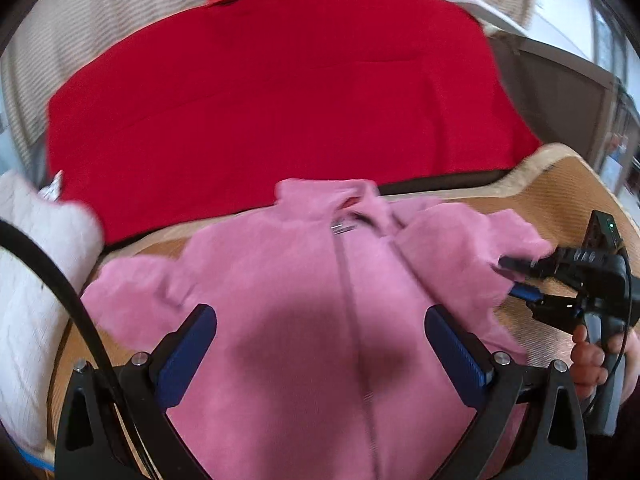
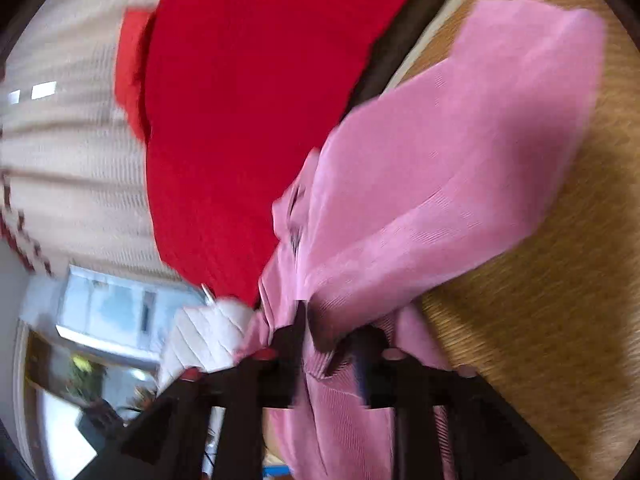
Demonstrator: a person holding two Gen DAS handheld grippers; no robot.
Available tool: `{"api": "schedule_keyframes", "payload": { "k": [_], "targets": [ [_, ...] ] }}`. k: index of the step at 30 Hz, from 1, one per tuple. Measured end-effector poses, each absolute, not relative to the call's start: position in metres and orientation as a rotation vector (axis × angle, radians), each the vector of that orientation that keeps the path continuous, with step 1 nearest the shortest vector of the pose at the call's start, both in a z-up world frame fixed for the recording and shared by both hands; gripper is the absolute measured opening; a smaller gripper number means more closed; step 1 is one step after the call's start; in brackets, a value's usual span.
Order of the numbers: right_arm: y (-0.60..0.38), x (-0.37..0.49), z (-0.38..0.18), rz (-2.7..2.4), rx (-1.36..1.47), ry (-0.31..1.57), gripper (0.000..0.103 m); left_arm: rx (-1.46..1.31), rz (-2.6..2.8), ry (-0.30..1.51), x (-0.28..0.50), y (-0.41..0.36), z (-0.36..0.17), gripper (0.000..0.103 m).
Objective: Fold large clothes
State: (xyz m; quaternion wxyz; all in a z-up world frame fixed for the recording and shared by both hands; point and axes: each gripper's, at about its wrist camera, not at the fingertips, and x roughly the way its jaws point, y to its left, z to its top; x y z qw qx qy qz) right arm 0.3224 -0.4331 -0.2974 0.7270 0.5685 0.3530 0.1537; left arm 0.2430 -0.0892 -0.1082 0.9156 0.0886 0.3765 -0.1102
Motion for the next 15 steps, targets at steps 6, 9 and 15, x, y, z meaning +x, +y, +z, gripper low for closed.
{"api": "schedule_keyframes", "payload": {
  "k": [6,9,15],
  "targets": [
    [-0.51,0.287,-0.314,0.222,1.518,0.585,0.085,0.302,-0.383,0.786,0.247,-0.173,-0.12,0.103],
    [-0.532,0.286,-0.315,0.147,1.562,0.499,0.084,0.38,-0.45,0.793,0.244,-0.214,-0.134,0.103],
    [-0.567,0.268,-0.319,0.147,1.598,0.495,0.081,0.587,-0.479,0.824,0.251,-0.275,-0.178,0.103]
  ]
}}
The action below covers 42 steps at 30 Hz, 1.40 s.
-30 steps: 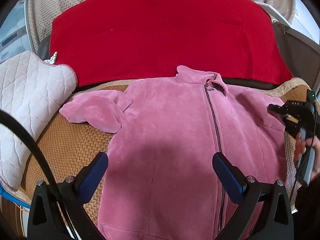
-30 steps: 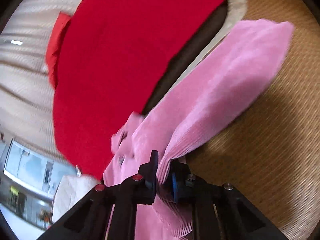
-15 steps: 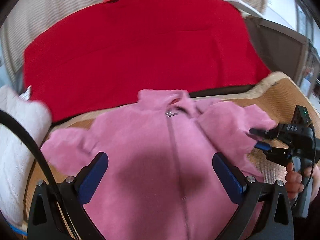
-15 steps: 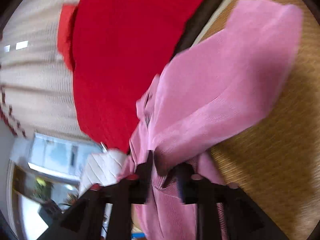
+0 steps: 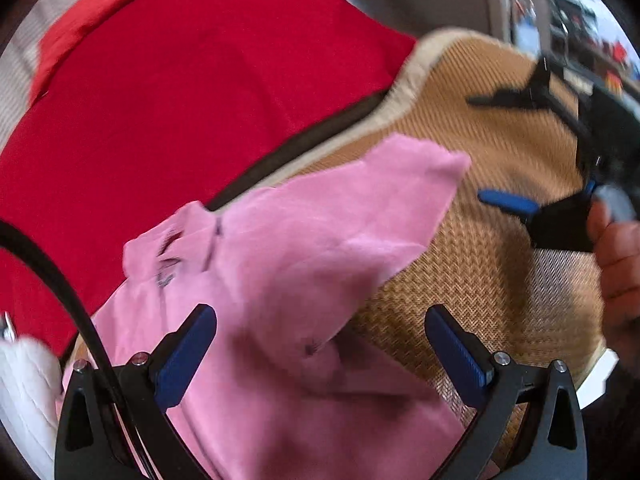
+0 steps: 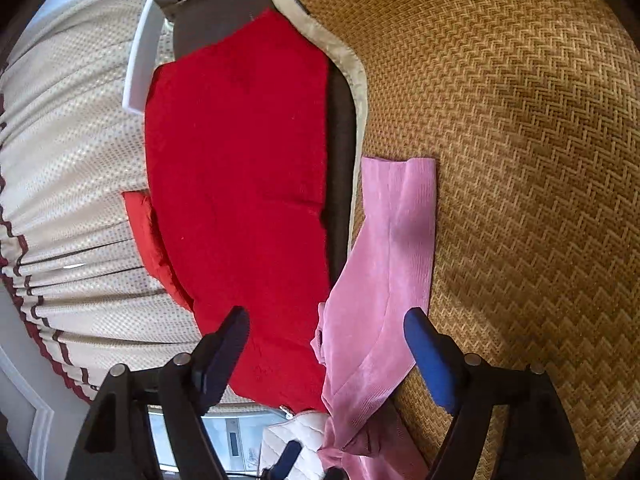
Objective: Fold large clothes
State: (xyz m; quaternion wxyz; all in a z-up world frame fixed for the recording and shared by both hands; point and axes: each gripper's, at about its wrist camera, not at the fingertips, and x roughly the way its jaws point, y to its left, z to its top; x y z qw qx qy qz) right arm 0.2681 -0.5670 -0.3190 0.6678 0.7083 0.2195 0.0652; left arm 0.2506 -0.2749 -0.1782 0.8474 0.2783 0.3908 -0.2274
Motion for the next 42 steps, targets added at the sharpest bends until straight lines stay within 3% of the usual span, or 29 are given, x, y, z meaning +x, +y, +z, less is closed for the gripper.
{"api": "schedule_keyframes", "payload": {
  "k": [2,4,6,9,10,11,12,15,22,31,32,33,34,35,41,42],
  "targets": [
    [-0.569,0.271,-0.322,0.149,1.6,0.521,0.079,0.622,-0.489,0.845,0.255,-0.286,-0.188,0.102],
    [-0.567,0.277,-0.326,0.153,1.611,0.536,0.078,0.65,-0.511,0.874,0.26,-0.297,-0.196,0.093],
    [-0.57,0.275,-0.331,0.128,1.616,0.542,0.077,0.688,-0.506,0.907,0.266,-0.305,-0.205,0.071],
    [-0.579,0.277,-0.335,0.109,1.628,0.526,0.077,0.722,-0.494,0.957,0.28,-0.311,-0.219,0.03],
    [-0.58,0.278,-0.335,0.112,1.629,0.525,0.077,0.713,-0.492,0.972,0.286,-0.311,-0.221,0.023],
    [-0.58,0.28,-0.334,0.117,1.625,0.53,0.077,0.69,-0.496,0.983,0.29,-0.309,-0.221,0.01],
    [-0.58,0.282,-0.333,0.12,1.615,0.542,0.077,0.644,-0.513,0.994,0.293,-0.305,-0.217,0.007],
    [-0.573,0.289,-0.325,0.11,1.593,0.569,0.077,0.473,-0.597,0.945,0.29,-0.283,-0.193,0.006],
    [-0.563,0.294,-0.33,0.086,1.597,0.606,0.078,0.376,-0.638,0.849,0.267,-0.233,-0.162,0.003],
    [-0.544,0.315,-0.317,-0.041,1.47,0.63,0.076,0.419,-0.671,0.82,0.252,-0.219,-0.163,0.005],
    [-0.544,0.315,-0.317,-0.052,1.468,0.629,0.076,0.435,-0.697,0.827,0.251,-0.227,-0.162,0.015],
    [-0.543,0.316,-0.317,-0.066,1.465,0.633,0.076,0.441,-0.72,0.834,0.25,-0.232,-0.161,0.039],
    [-0.543,0.317,-0.317,-0.076,1.466,0.636,0.076,0.452,-0.741,0.838,0.249,-0.24,-0.16,0.056],
    [-0.545,0.317,-0.317,-0.078,1.469,0.632,0.075,0.469,-0.754,0.836,0.249,-0.249,-0.161,0.082],
    [-0.57,0.305,-0.317,-0.103,1.504,0.563,0.076,0.633,-0.728,0.9,0.265,-0.3,-0.196,0.085],
    [-0.572,0.307,-0.318,-0.089,1.508,0.571,0.076,0.643,-0.703,0.922,0.271,-0.304,-0.202,0.081]
  ]
}}
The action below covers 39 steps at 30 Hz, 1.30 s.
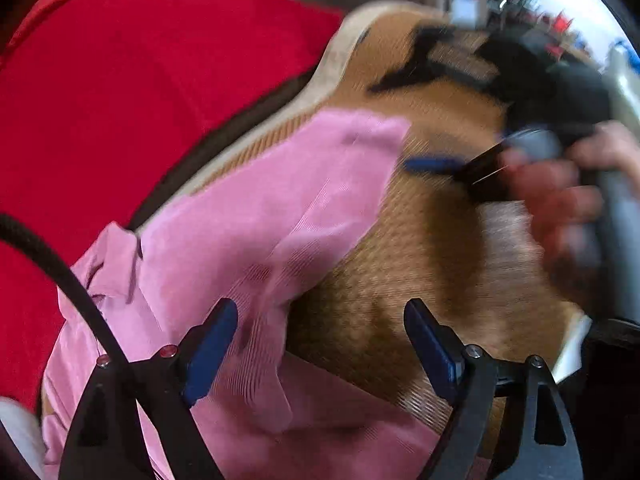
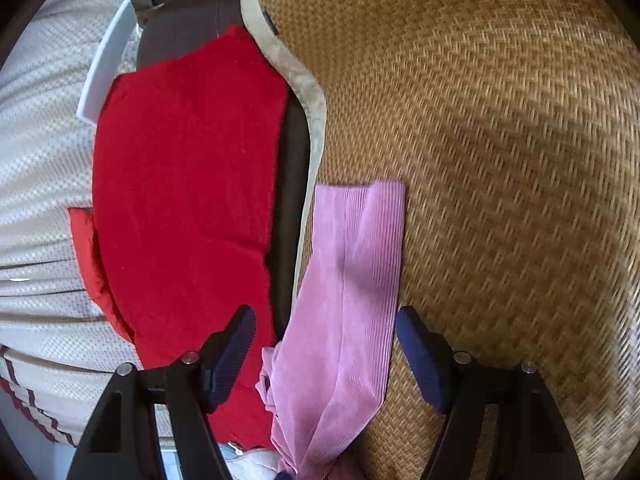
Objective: Fold large clothes
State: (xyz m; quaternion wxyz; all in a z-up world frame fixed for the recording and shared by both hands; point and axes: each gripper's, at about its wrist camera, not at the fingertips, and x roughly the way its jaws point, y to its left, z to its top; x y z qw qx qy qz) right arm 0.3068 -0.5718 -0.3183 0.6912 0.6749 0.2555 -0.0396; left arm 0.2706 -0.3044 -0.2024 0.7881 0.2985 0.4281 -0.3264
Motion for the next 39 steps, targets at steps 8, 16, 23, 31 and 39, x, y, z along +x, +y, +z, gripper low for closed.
{"api": "schedule_keyframes", "payload": {
  "k": [8,16,23,31,39],
  "targets": [
    [-0.565,0.319,-0.322,-0.001,1.525,0.605,0.075,0.452,-0.648,1.048,0.316,-0.292,-0.216,0.004],
    [-0.543,0.332,-0.318,0.02,1.499,0.636,0.075,0.278,-0.676,0.891,0.29,-0.242,-0.168,0.003],
    [-0.502,0.356,-0.31,0.117,1.434,0.68,0.07,0.281,-0.659,0.803,0.256,-0.191,-0.165,0.003],
    [-0.443,0.378,-0.273,0.197,1.187,0.686,0.018,0.22,-0.62,0.793,0.235,-0.134,-0.171,0.015],
    [-0.342,0.384,-0.198,0.495,0.975,0.549,0.018,0.086,-0.456,0.721,0.203,-0.035,-0.151,0.049]
  ]
}}
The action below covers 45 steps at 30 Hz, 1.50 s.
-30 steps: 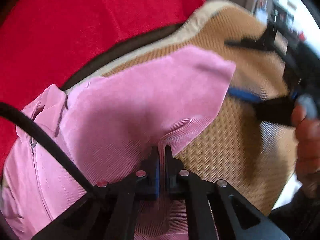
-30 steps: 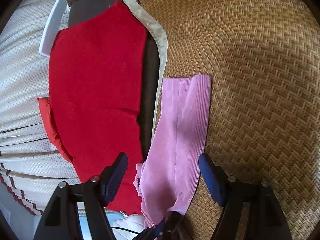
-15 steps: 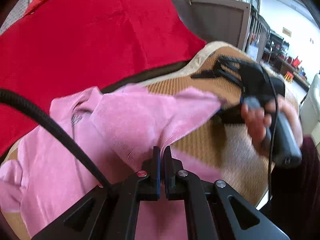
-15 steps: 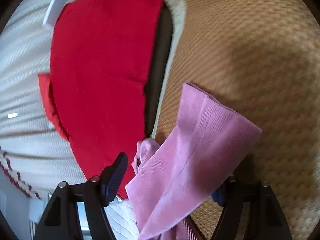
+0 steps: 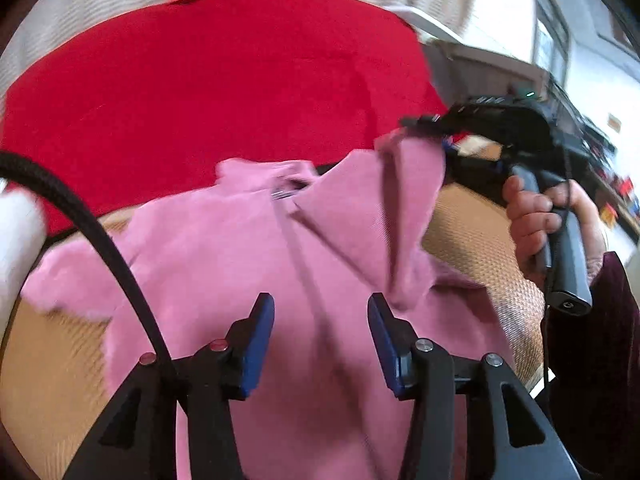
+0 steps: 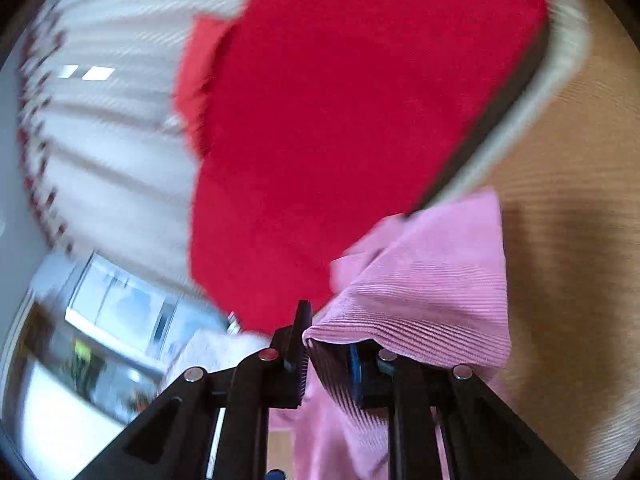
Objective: Fold large clothes
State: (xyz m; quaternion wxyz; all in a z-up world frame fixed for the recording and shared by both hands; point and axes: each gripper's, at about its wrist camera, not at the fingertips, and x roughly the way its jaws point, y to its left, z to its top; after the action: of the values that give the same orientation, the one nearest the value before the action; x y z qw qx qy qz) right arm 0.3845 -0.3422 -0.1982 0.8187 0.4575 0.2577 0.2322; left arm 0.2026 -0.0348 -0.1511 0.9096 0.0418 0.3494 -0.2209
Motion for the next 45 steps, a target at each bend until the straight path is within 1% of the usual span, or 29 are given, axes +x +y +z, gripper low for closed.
{"api": "schedule_keyframes", "payload": {
  "k": [2,4,5,6,7,8,12,16,19,21,22,24,26,27,28,29,33,34,36,37,38,40,42,45],
  "targets": [
    [-0.303,0.387,-0.182,0.597,0.925,0.559,0.018,0.031,-0.424,0.727,0.196,-0.006,-0.151,0.049],
    [-0.255,0.393,-0.176,0.693,0.877,0.619,0.022,-0.026,-0.393,0.738,0.192,0.018,-0.151,0.049],
    [-0.24,0.395,-0.176,0.71,0.853,0.648,0.029,-0.054,-0.38,0.747,0.188,0.03,-0.152,0.049],
    [-0.223,0.394,-0.176,0.725,0.827,0.689,0.041,-0.082,-0.368,0.754,0.186,0.04,-0.152,0.049],
    [-0.208,0.393,-0.179,0.739,0.815,0.733,0.081,-0.102,-0.357,0.757,0.185,0.048,-0.152,0.049],
    [-0.2,0.393,-0.184,0.748,0.817,0.749,0.092,-0.122,-0.349,0.757,0.184,0.056,-0.151,0.05],
    [-0.211,0.382,-0.188,0.738,0.807,0.756,0.092,-0.208,-0.342,0.761,0.184,0.075,-0.146,0.057],
    [-0.276,0.369,-0.198,0.541,0.854,0.695,0.09,-0.275,-0.348,0.776,0.198,0.08,-0.15,0.062],
    [-0.326,0.371,-0.211,0.374,0.883,0.71,0.081,-0.348,-0.33,0.812,0.216,0.084,-0.162,0.062],
    [-0.333,0.379,-0.215,0.304,0.863,0.73,0.077,-0.388,-0.295,0.841,0.224,0.091,-0.174,0.062],
    [-0.334,0.382,-0.219,0.281,0.837,0.747,0.073,-0.395,-0.283,0.841,0.224,0.094,-0.18,0.062],
    [-0.329,0.384,-0.223,0.289,0.798,0.773,0.066,-0.41,-0.25,0.831,0.221,0.104,-0.183,0.062],
    [-0.311,0.389,-0.225,0.332,0.704,0.81,0.054,-0.408,-0.214,0.821,0.22,0.114,-0.184,0.062],
    [-0.305,0.388,-0.227,0.341,0.664,0.821,0.05,-0.406,-0.188,0.815,0.219,0.12,-0.183,0.062],
    [-0.293,0.39,-0.23,0.344,0.61,0.842,0.044,-0.407,-0.167,0.811,0.219,0.126,-0.183,0.062],
    [-0.283,0.391,-0.235,0.338,0.57,0.871,0.042,-0.415,-0.145,0.809,0.221,0.135,-0.183,0.062],
    [-0.271,0.408,-0.27,0.258,0.508,1.01,0.042,-0.442,-0.071,0.8,0.237,0.164,-0.182,0.062],
    [-0.272,0.411,-0.277,0.236,0.51,1.03,0.037,-0.455,-0.059,0.8,0.242,0.172,-0.181,0.063],
    [-0.276,0.412,-0.277,0.249,0.549,1.017,0.036,-0.498,-0.045,0.801,0.256,0.189,-0.181,0.072],
    [-0.277,0.411,-0.272,0.259,0.558,0.997,0.036,-0.521,-0.038,0.802,0.263,0.197,-0.182,0.074],
    [-0.279,0.409,-0.268,0.273,0.562,0.974,0.04,-0.551,-0.032,0.803,0.271,0.206,-0.183,0.075],
    [-0.28,0.407,-0.26,0.301,0.575,0.929,0.039,-0.632,-0.032,0.809,0.289,0.223,-0.188,0.076],
    [-0.279,0.407,-0.259,0.322,0.595,0.923,0.039,-0.7,-0.03,0.834,0.307,0.234,-0.195,0.083],
    [-0.277,0.411,-0.265,0.32,0.609,0.919,0.039,-0.813,0.001,0.857,0.33,0.252,-0.212,0.083]
  ]
}}
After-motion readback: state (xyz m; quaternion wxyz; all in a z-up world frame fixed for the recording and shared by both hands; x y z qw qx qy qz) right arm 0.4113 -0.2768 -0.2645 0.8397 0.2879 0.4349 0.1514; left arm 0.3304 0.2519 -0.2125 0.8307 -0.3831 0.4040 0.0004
